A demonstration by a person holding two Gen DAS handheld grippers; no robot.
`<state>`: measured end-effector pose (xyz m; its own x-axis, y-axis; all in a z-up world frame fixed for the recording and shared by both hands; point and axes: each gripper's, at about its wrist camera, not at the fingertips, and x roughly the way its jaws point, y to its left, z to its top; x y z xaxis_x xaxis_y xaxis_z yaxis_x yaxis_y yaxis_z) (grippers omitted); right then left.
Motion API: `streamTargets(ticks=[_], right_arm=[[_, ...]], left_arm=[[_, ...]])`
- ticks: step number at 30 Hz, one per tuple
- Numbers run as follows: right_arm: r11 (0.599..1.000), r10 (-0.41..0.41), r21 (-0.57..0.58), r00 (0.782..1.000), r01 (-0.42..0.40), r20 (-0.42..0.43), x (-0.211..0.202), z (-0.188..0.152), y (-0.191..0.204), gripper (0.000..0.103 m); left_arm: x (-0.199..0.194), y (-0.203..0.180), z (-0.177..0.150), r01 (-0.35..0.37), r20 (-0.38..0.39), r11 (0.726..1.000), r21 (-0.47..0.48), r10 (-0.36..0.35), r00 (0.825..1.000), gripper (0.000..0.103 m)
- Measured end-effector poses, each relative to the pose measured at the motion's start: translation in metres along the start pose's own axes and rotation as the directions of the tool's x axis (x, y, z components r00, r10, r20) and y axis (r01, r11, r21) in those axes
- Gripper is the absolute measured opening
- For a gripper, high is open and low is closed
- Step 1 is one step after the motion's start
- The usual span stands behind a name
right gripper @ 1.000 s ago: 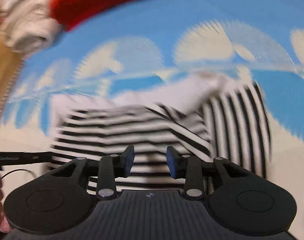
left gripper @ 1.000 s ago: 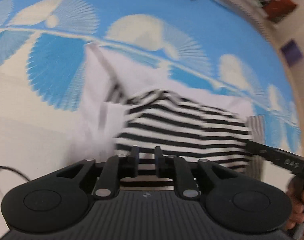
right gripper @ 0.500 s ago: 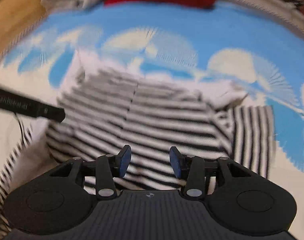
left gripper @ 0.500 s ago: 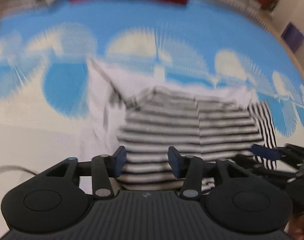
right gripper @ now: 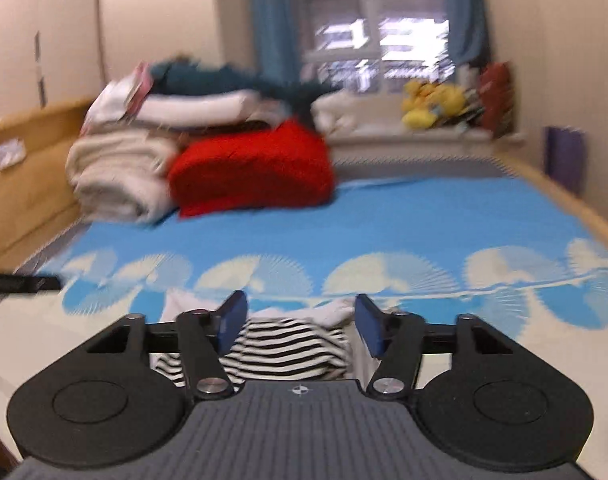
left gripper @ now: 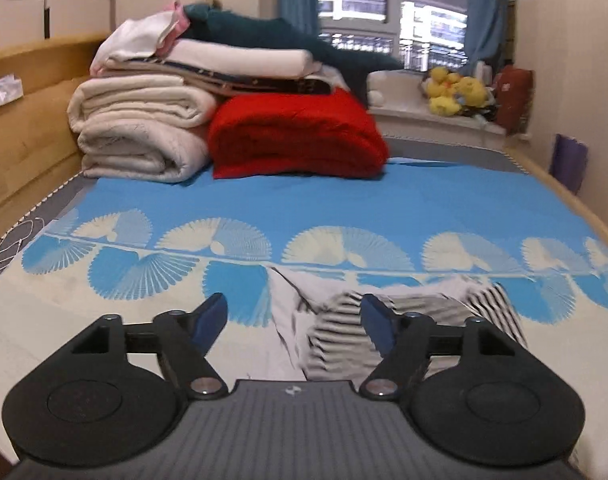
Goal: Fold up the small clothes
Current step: 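Move both grippers toward the striped hoodie's hem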
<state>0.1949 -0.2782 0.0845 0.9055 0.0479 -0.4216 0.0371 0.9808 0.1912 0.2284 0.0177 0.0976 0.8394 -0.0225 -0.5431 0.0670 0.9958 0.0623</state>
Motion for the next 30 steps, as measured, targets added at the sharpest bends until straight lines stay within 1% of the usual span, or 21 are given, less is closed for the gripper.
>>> streamTargets(ticks=[1,3,6,9,11,13,14,15,16,17,19,20,22,24,25,26,27,28,29,30], right_arm=[[1.0,-0.023,0.012,1.0,0.023,0.015,-0.014,-0.005,-0.006,0.067],[0.997,-0.068,0.036,0.998,0.068,0.013,-0.036,-0.022,-0.017,0.067],[0.99,-0.098,0.094,0.994,0.102,-0.046,-0.049,-0.049,-0.032,0.067],[0.972,-0.104,0.198,0.989,0.124,-0.106,-0.058,-0.066,-0.046,0.066],[0.965,-0.092,0.232,0.988,0.119,-0.126,-0.063,-0.079,-0.05,0.064],[0.962,-0.114,0.231,0.981,0.149,-0.158,-0.06,-0.095,-0.052,0.064],[0.959,-0.126,0.23,0.975,0.167,-0.182,-0.062,-0.1,-0.052,0.061],[0.956,-0.126,0.239,0.974,0.169,-0.188,-0.065,-0.101,-0.052,0.059],[0.957,-0.112,0.245,0.978,0.153,-0.173,-0.068,-0.105,-0.052,0.059],[0.962,-0.112,0.229,0.979,0.149,-0.169,-0.071,-0.107,-0.05,0.057],[0.968,-0.131,0.186,0.971,0.168,-0.198,-0.071,-0.114,-0.047,0.058],[0.972,-0.12,0.175,0.973,0.155,-0.198,-0.071,-0.116,-0.045,0.058],[0.983,-0.109,0.121,0.973,0.136,-0.202,-0.067,-0.125,-0.038,0.057],[0.987,-0.125,0.067,0.962,0.146,-0.243,-0.057,-0.135,-0.033,0.057],[0.987,-0.129,0.058,0.954,0.15,-0.271,-0.051,-0.138,-0.031,0.057],[0.988,-0.122,0.059,0.952,0.144,-0.282,-0.047,-0.139,-0.029,0.057],[0.99,-0.111,0.054,0.952,0.131,-0.285,-0.044,-0.14,-0.028,0.057],[0.991,-0.11,0.036,0.95,0.125,-0.291,-0.041,-0.143,-0.026,0.057],[0.992,-0.117,0.011,0.946,0.127,-0.303,-0.037,-0.146,-0.024,0.057],[0.992,-0.123,-0.003,0.942,0.128,-0.314,-0.034,-0.148,-0.023,0.057]], left_arm=[[-0.013,-0.004,-0.011,0.015,0.003,1.0,0.007,-0.015,1.0,0.082],[-0.029,-0.014,-0.035,0.031,-0.017,0.999,0.039,-0.03,0.999,0.083],[-0.04,-0.033,-0.073,0.039,-0.092,0.995,0.089,-0.031,0.995,0.083],[-0.05,-0.042,-0.098,0.046,-0.135,0.995,0.085,-0.034,0.99,0.083],[-0.061,-0.043,-0.106,0.054,-0.147,0.995,0.084,-0.041,0.988,0.083],[-0.073,-0.044,-0.11,0.057,-0.147,0.993,0.101,-0.042,0.988,0.083],[-0.079,-0.045,-0.109,0.059,-0.141,0.992,0.113,-0.043,0.989,0.083],[-0.083,-0.045,-0.11,0.065,-0.134,0.991,0.118,-0.049,0.99,0.083],[-0.087,-0.044,-0.111,0.077,-0.13,0.989,0.124,-0.06,0.99,0.083],[-0.088,-0.043,-0.113,0.087,-0.129,0.988,0.131,-0.07,0.989,0.083],[-0.087,-0.041,-0.122,0.103,-0.137,0.983,0.153,-0.082,0.987,0.083],[-0.083,-0.041,-0.126,0.109,-0.148,0.981,0.163,-0.085,0.985,0.083],[-0.068,-0.038,-0.144,0.1,-0.185,0.981,0.166,-0.069,0.98,0.078],[-0.053,-0.032,-0.164,0.09,-0.223,0.984,0.153,-0.054,0.973,0.061],[-0.044,-0.029,-0.175,0.087,-0.251,0.984,0.156,-0.046,0.967,0.057],[-0.036,-0.027,-0.184,0.083,-0.28,0.983,0.161,-0.035,0.959,0.049],[-0.029,-0.025,-0.19,0.076,-0.318,0.984,0.164,-0.02,0.948,0.044],[-0.024,-0.022,-0.191,0.074,-0.341,0.985,0.153,-0.018,0.94,0.044],[-0.022,-0.019,-0.19,0.083,-0.339,0.987,0.138,-0.032,0.94,0.044],[-0.022,-0.016,-0.187,0.09,-0.324,0.987,0.133,-0.043,0.945,0.044]])
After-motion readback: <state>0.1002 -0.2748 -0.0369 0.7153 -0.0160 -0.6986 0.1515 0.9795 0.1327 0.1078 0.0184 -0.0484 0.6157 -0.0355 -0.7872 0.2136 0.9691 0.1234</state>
